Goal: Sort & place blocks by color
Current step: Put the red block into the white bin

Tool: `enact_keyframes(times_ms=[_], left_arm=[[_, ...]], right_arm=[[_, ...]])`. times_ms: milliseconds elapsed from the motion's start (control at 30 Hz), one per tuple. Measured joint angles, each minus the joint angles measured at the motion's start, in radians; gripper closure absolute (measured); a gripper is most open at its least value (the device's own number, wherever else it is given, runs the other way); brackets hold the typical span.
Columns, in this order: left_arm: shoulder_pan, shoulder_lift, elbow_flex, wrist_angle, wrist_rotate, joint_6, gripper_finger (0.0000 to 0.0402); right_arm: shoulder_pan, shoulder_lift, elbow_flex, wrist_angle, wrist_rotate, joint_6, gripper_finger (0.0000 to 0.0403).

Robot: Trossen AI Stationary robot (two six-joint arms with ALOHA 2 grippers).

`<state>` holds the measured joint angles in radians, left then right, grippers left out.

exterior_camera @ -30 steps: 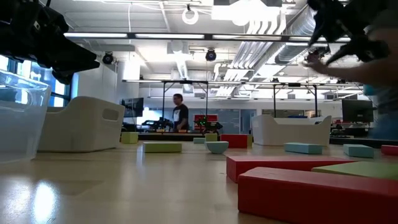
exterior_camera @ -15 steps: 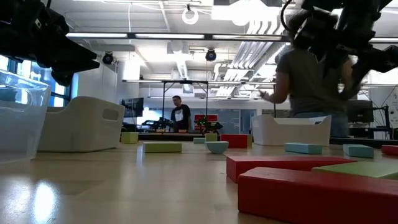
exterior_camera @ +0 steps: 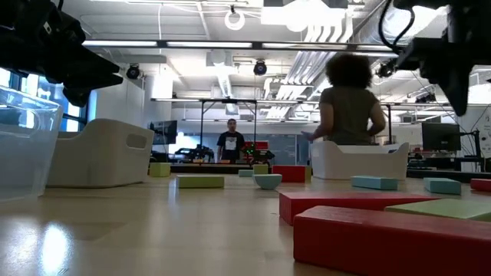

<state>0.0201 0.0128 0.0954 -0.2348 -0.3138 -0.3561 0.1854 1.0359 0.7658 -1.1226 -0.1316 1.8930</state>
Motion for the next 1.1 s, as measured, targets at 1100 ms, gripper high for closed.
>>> enact_keyframes(times_ms=[1100], left_arm=[[0.0, 0.0, 0.0, 0.0, 0.0, 0.0, 0.028]], right_arm=[[0.079, 0.005, -0.335, 0.289, 0.06, 0.123, 0.0176]])
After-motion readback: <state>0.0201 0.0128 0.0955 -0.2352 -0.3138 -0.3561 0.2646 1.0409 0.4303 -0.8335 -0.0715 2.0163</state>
